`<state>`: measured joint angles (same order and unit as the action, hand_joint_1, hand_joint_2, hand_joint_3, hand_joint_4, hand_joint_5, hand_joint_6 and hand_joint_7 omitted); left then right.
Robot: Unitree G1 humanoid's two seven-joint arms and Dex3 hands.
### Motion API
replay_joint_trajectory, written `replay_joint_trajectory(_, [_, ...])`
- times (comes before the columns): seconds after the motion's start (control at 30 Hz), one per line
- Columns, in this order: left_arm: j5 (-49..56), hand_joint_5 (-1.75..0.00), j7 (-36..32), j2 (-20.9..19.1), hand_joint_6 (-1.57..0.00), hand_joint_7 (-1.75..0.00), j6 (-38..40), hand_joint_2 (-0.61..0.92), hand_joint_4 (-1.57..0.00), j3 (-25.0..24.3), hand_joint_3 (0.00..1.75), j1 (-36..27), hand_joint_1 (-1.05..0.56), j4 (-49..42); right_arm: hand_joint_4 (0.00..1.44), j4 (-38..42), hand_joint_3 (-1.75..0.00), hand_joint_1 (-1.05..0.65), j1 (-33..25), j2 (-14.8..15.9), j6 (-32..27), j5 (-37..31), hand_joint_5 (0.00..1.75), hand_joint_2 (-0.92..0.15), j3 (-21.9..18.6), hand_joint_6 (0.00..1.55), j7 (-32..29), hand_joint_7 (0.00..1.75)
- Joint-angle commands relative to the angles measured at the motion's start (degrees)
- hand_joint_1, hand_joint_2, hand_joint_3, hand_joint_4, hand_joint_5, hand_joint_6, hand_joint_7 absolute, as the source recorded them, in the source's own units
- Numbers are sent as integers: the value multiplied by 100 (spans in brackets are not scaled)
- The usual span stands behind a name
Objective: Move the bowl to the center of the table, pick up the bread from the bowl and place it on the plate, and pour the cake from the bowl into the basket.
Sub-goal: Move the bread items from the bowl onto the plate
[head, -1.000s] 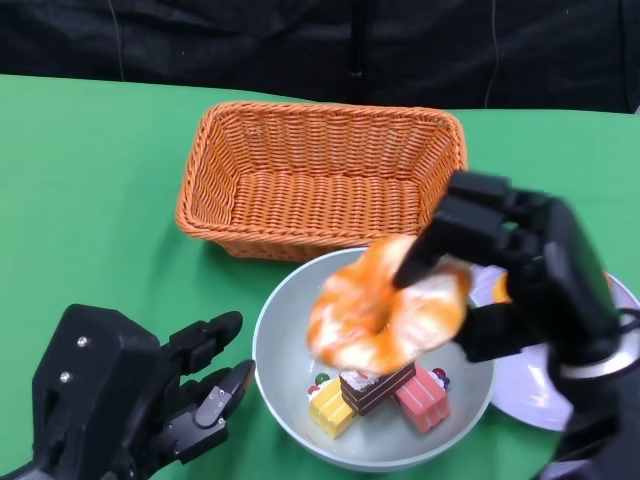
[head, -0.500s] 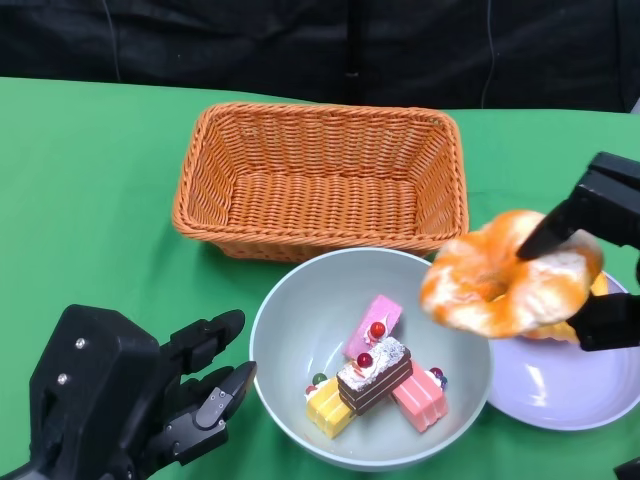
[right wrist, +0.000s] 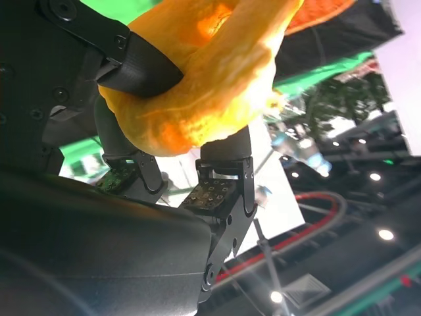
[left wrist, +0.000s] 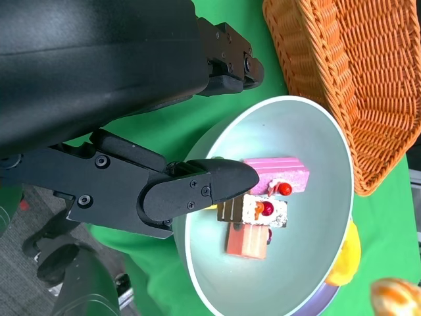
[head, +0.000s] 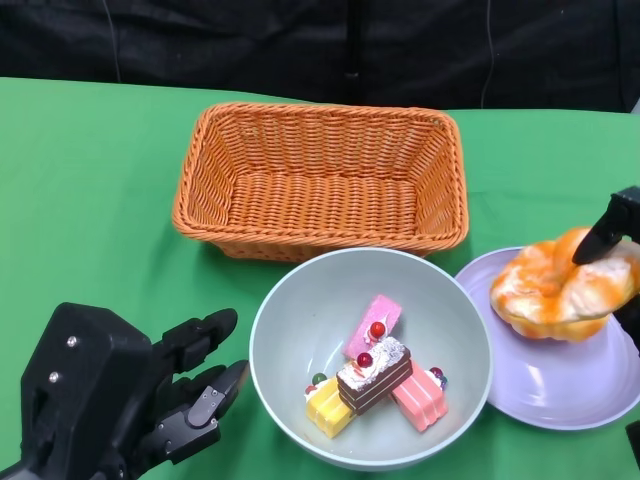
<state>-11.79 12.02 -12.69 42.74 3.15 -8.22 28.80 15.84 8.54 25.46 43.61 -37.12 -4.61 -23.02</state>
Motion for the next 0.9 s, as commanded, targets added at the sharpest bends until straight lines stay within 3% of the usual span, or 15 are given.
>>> replay_joint_trajectory(0.03, [-16,-16,14,-70,-18,0,71,92,-13,-47,62,-4,-53,106,106,250,-175,3,109,119,-260,27,175,2,14,100,-47,143])
replay_joint_trajectory(0.23, [19,-17,-15,-56,-19,0,71,92,-13,-10,62,-11,-54,134,106,527,-174,5,219,244,-303,-67,175,3,177,99,-154,141])
replay_joint_trajectory(0.27, [13,-17,-16,-49,-19,0,70,92,-14,-11,62,-14,-54,144,105,522,-174,5,212,278,-365,-33,175,3,228,98,-25,141])
replay_joint_trajectory(0.37, [-5,-16,-2,-45,-18,0,55,92,-13,-25,62,-23,-53,152,94,365,-157,4,152,386,-715,183,164,-12,391,95,644,120])
replay_joint_trajectory(0.4, [-1,-16,-7,-49,-18,0,76,92,-13,-23,62,-12,-53,153,92,128,-154,4,99,481,-1116,206,163,-14,485,95,1222,117])
replay_joint_trajectory(0.43, [4,-16,-13,-51,-18,0,94,92,-13,-21,62,-4,-53,153,78,-67,-104,-1,56,548,-1426,221,111,-39,550,79,1638,76])
replay_joint_trajectory(0.47, [31,-16,-22,-70,-18,0,112,92,-13,0,62,2,-52,170,80,-378,-73,-2,-7,717,-1827,113,81,-55,676,80,2277,50])
replay_joint_trajectory(0.5, [49,-16,-28,-83,-18,0,122,92,-14,14,62,1,-52,188,60,-655,-39,-15,-76,852,-2142,53,45,-70,773,61,2808,21])
replay_joint_trajectory(0.53, [52,-17,-27,-86,-18,0,122,92,-14,17,62,-8,-52,204,50,-947,-22,-23,-159,962,-2434,17,28,-78,848,51,3285,11])
replay_joint_trajectory(0.6, [35,-17,-12,-80,-18,0,113,92,-14,3,62,-21,-52,211,35,-1386,-7,-36,-284,1085,-2856,31,10,-86,924,37,3910,2])
replay_joint_trajectory(0.7, [34,-16,17,-109,-18,0,99,92,-13,-14,63,-23,-52,207,24,-2053,-3,-49,-403,1297,-3438,126,2,-90,1004,26,4819,0])
replay_joint_trajectory(0.9, [16,-16,14,-114,-17,0,91,92,-14,-36,63,-48,-52,230,13,-3041,0,-67,-424,1745,-4061,512,0,-88,991,23,6232,0])
